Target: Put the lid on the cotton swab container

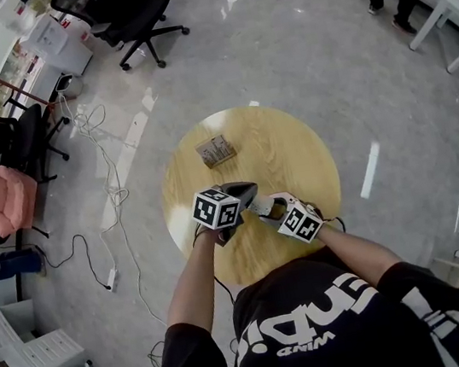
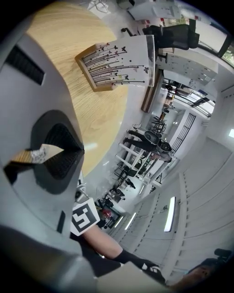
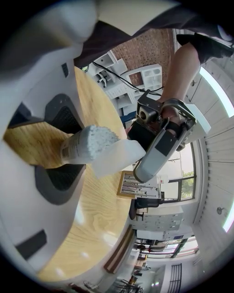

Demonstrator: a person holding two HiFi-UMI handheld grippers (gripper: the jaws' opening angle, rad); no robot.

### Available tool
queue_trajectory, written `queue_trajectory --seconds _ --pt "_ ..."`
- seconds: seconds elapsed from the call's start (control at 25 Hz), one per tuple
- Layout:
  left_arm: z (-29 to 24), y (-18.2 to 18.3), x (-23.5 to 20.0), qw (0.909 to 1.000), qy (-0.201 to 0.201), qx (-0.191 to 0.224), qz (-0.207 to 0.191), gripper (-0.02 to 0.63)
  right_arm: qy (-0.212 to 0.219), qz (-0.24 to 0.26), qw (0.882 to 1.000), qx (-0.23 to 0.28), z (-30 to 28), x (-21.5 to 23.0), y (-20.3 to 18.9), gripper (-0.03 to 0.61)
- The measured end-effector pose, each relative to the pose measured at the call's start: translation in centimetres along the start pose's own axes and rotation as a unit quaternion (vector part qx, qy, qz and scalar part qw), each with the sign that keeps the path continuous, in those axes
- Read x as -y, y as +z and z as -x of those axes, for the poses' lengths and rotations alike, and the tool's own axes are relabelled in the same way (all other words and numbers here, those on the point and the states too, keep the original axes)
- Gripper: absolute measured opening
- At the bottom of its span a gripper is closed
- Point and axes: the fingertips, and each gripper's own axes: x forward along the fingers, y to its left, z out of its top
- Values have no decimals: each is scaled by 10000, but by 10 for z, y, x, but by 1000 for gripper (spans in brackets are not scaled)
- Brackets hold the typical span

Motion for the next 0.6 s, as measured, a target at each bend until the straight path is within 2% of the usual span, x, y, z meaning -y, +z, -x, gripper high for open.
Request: queue_trajectory --seconds 0.24,0.6 --pt "13 -6 11 9984 455 177 -290 8 -3 -38 10000 12 -1 0 1 201" --pt "25 -20 20 9963 760 356 -207 8 11 -67 10000 15 -2 -1 0 201"
